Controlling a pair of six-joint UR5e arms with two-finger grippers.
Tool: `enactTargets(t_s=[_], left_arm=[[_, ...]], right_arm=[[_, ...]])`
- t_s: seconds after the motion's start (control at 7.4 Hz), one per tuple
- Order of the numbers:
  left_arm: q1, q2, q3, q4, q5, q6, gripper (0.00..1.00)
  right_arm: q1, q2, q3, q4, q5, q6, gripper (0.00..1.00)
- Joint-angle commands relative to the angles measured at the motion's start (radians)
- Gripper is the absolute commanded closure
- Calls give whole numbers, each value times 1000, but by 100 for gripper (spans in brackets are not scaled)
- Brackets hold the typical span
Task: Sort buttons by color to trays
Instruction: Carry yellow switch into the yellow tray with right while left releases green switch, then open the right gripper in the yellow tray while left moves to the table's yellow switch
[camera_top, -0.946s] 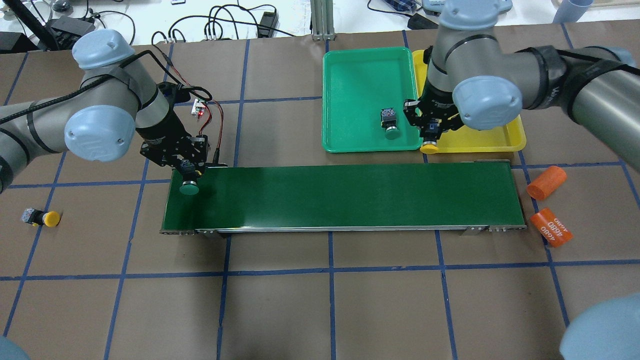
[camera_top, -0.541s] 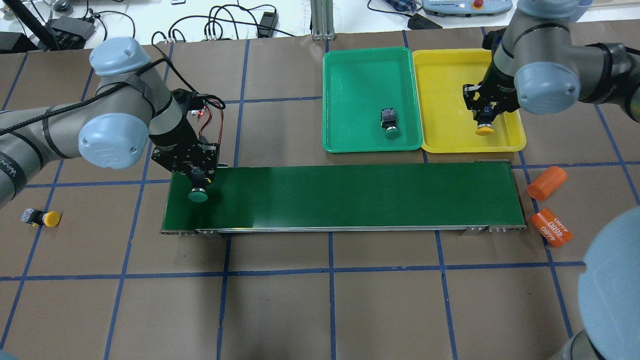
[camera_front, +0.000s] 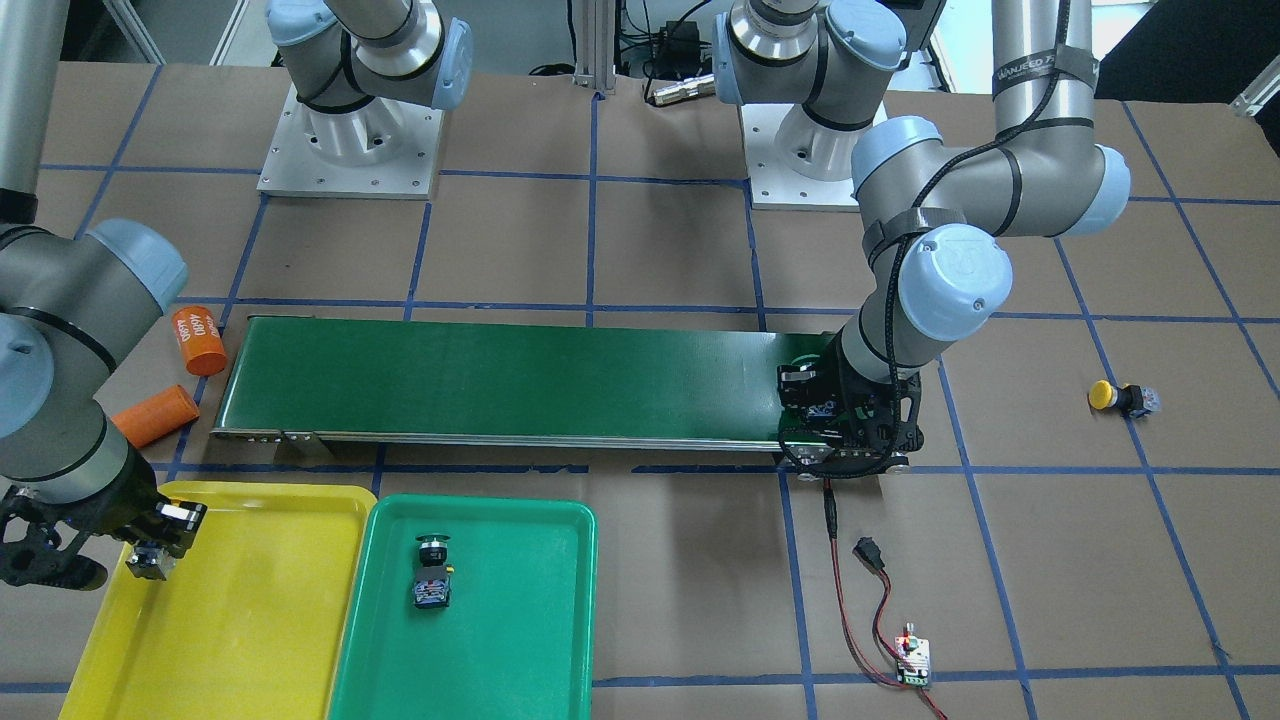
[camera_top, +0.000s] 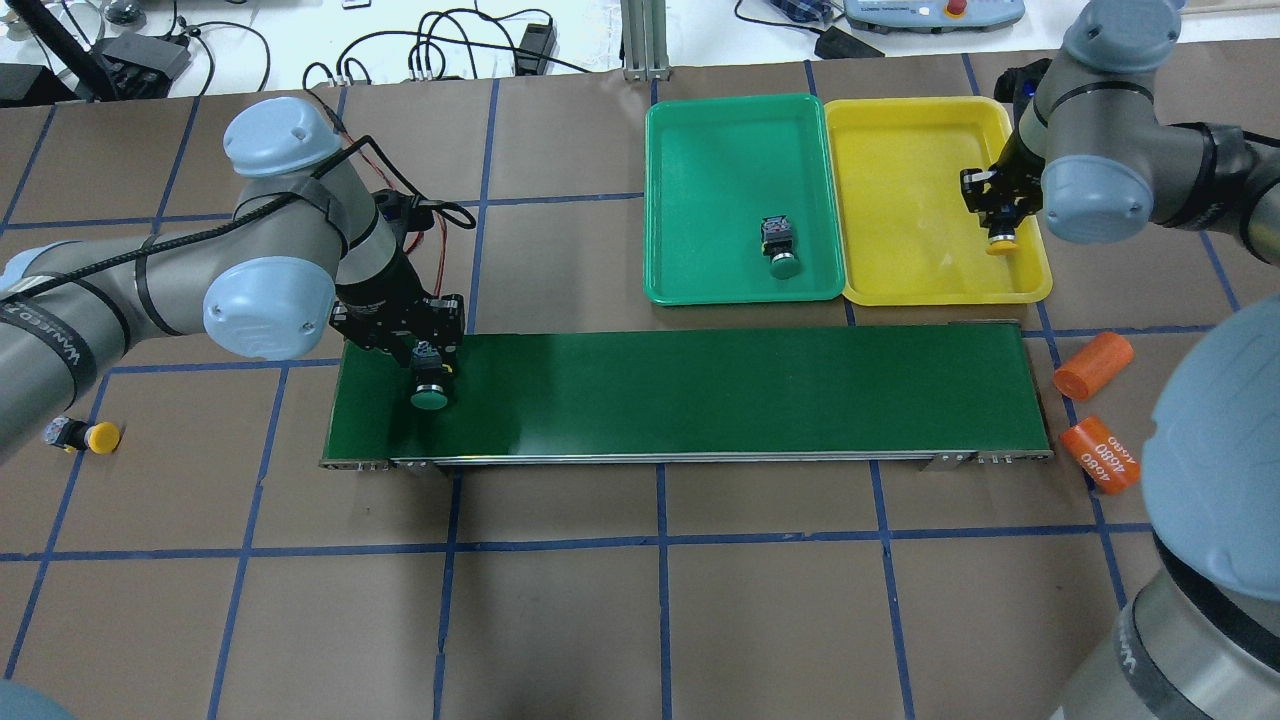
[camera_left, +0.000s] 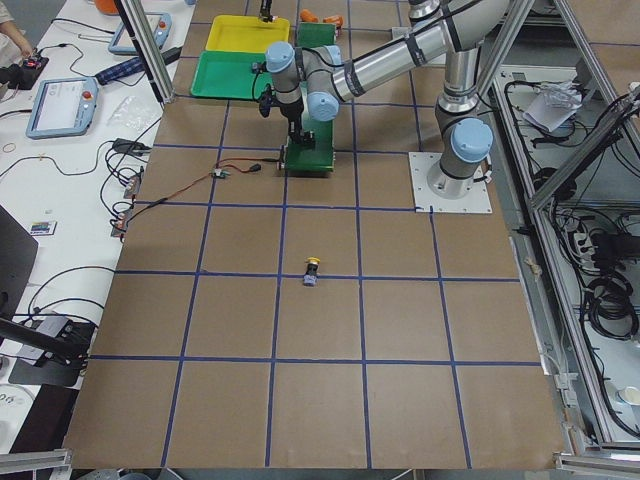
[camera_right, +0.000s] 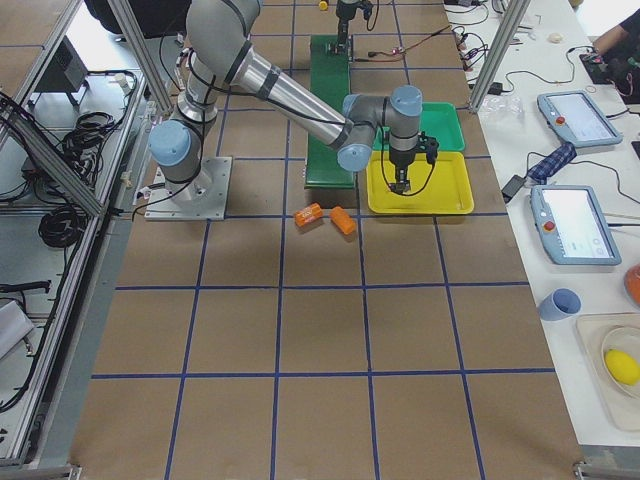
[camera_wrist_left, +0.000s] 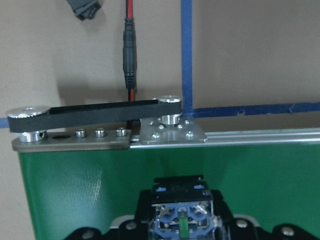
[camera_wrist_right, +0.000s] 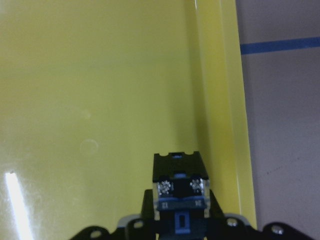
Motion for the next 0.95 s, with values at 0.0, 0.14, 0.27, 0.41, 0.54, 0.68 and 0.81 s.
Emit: enactTargets(t_s=[0.0,0.14,0.27,0.41,0.54,0.68,0.81], left_arm=[[-3,38,-6,-3,10,-1,0],[24,65,41,-67,13,14,0],[111,82,158,-257,54,25,0],[240,64,271,-407,58,101,0],[337,64,293,-423,67,226,0],[429,58,286,-389,126,208,0],[519,37,273,-224,133,183,0]], right_arm=[[5,25,-13,-30,26,9,0],[7,11,-2,-17,32,12,0],[10,-32,4,53,32,12,0],[10,-102,4,153,35,12,0],[12,-208,4,290,35,9,0],[13,-283,5,413,37,14,0],[19,-346,5,489,35,17,0]])
